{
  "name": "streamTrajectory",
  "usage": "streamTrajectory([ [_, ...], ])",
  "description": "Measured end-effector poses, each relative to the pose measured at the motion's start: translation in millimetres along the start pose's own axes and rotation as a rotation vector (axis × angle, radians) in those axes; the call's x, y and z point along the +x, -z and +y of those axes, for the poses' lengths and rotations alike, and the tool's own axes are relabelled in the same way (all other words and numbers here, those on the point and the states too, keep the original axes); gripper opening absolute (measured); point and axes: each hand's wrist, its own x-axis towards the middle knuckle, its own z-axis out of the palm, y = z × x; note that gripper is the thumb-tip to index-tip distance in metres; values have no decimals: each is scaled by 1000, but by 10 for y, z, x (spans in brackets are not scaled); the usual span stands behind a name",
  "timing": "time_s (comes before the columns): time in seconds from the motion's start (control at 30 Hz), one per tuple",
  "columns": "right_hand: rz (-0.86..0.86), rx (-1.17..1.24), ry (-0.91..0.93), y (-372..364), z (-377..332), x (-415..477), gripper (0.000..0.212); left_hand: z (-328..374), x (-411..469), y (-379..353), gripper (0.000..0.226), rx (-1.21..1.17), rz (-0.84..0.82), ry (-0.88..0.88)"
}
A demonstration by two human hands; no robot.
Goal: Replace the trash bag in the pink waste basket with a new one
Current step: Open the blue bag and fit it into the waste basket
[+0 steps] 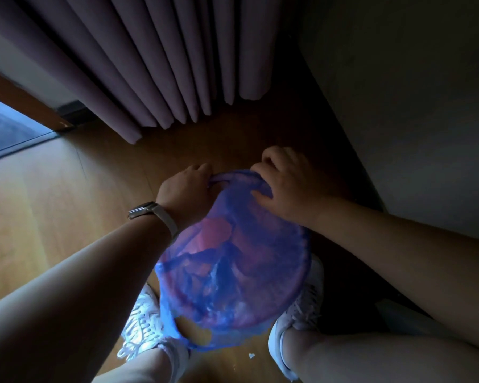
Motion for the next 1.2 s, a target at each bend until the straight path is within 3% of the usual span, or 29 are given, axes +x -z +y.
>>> streamTrajectory([
  [0.1,97,10,81,20,-24,4,33,-35,-9,7,36,-7,26,39],
  [0.17,73,52,101,2,-32,21,30,-22,-12,25,39,12,78,33],
  [0.27,-12,94,-15,-41,-43,34,36,70,-2,65,45,68,167,-63],
  [0.33,-70,116,-104,-58,-18,32,42,144,29,64,47,62,139,-133],
  [0.43,-119,251,-240,-38,4,43,24,209,80,8,39,-19,65,-170],
  [0.53,-193,331,-283,-54,11,69,9,219,78,-35,37,-42,42,-100],
  [0.63,-216,417,-318,-102,0,156,35,146,61,-33,39,-47,20,-34],
  [0.77,-252,473,-363,-99,53,359,33,72,78,39,37,-101,-20,65],
  [0.9,-124,468,-380,-4,133,421,15,-36,113,101,36,-214,28,211],
  [1.0,2,351,-361,-5,154,317,34,-146,108,88,44,-280,58,348],
  [1.1,15,258,-389,-67,163,121,48,-176,62,80,46,-313,91,448],
  [1.2,-22,222,-431,-139,223,10,43,-159,14,102,43,-310,114,482],
])
